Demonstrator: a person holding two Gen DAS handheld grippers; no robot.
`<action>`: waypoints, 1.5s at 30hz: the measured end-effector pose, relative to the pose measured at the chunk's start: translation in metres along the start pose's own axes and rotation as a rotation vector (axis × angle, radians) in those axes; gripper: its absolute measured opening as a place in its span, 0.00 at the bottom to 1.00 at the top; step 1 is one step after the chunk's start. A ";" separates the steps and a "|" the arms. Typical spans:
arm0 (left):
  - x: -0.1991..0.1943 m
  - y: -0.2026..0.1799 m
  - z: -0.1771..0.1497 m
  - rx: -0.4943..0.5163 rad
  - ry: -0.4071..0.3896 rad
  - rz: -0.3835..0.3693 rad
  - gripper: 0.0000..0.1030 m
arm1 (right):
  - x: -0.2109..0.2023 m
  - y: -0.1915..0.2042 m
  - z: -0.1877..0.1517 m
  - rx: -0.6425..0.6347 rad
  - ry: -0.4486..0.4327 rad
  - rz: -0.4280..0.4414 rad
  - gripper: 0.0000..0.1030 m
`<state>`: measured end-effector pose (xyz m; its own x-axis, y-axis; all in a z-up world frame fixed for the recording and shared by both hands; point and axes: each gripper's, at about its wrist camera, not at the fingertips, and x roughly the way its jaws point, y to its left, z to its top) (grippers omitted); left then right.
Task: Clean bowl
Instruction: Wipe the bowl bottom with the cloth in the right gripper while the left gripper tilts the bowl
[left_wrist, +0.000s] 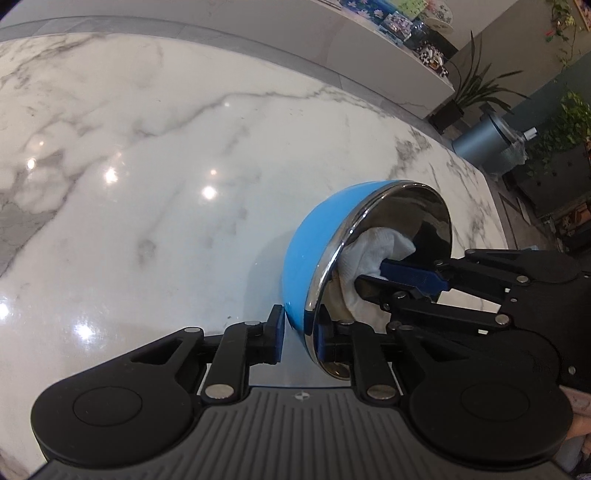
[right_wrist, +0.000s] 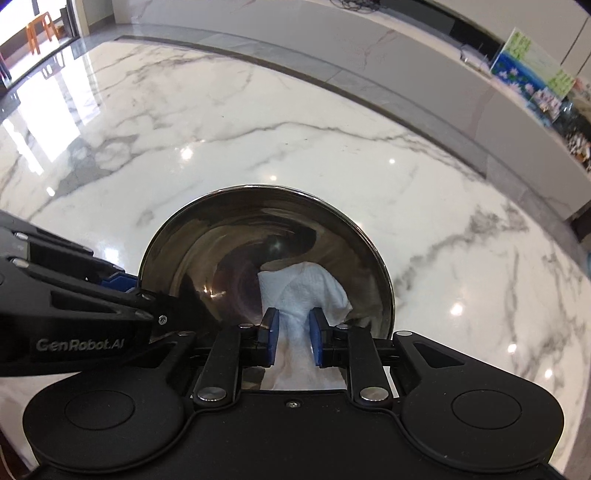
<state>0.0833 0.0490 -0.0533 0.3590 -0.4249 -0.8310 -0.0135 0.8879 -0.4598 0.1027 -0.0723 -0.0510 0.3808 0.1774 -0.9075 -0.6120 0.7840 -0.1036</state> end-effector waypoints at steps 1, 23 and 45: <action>0.000 0.001 0.000 -0.007 0.003 -0.006 0.16 | 0.001 0.000 0.001 -0.007 0.004 0.003 0.16; 0.002 0.010 -0.011 0.005 0.137 -0.023 0.15 | -0.011 0.014 0.026 -0.141 0.069 0.075 0.07; -0.009 0.028 0.000 -0.069 0.041 -0.050 0.23 | 0.010 0.017 0.015 -0.103 0.192 0.173 0.07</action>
<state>0.0795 0.0770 -0.0589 0.3221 -0.4769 -0.8178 -0.0609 0.8516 -0.5206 0.1061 -0.0486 -0.0558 0.1318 0.1795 -0.9749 -0.7277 0.6854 0.0278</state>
